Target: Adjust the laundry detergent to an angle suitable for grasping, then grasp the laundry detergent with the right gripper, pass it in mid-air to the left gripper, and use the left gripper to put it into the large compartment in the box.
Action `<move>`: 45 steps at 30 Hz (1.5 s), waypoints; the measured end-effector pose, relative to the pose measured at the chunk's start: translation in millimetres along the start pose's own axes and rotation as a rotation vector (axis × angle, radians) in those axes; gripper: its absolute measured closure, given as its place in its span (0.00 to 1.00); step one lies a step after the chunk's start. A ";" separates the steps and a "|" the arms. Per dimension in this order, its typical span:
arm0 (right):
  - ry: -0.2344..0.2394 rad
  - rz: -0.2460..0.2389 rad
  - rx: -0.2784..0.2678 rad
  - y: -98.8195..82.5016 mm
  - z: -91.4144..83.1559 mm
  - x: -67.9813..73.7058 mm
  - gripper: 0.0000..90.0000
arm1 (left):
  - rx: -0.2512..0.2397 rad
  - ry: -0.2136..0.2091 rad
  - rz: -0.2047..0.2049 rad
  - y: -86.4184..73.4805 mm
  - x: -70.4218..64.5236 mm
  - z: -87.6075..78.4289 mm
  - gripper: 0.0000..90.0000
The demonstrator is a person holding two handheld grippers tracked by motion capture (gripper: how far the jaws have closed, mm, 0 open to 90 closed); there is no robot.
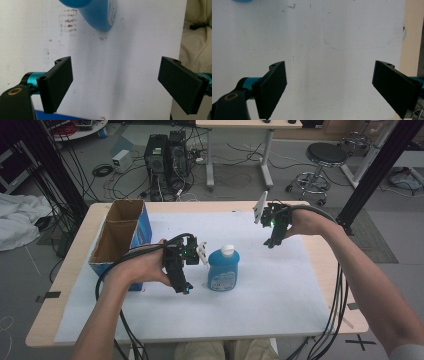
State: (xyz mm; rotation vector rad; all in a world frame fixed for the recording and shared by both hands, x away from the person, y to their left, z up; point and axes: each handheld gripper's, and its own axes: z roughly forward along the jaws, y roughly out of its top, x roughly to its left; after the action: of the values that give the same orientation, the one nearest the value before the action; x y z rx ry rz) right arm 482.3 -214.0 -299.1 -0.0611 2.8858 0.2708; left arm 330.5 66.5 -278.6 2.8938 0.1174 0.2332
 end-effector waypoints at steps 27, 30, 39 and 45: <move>0.002 0.036 -0.041 -2.9 -6.5 12.8 0.13 | 0.004 -0.045 -0.003 -5.6 -1.0 2.0 0.14; 0.000 0.038 -0.057 -6.0 -7.5 17.3 0.13 | 0.009 -0.042 -0.006 -7.6 1.5 3.8 0.14; 0.000 0.064 -0.145 -14.2 -7.7 49.2 0.13 | -0.001 -0.047 -0.010 -11.3 4.4 6.8 0.14; 0.015 0.070 -0.213 -11.5 -3.7 68.1 0.13 | 0.006 -0.051 -0.011 -12.2 3.1 6.7 0.14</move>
State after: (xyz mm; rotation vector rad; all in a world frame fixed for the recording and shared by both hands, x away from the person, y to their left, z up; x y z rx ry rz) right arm 416.1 -227.3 -314.2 0.0007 2.8660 0.5923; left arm 334.0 77.2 -287.5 2.9015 0.1250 0.1572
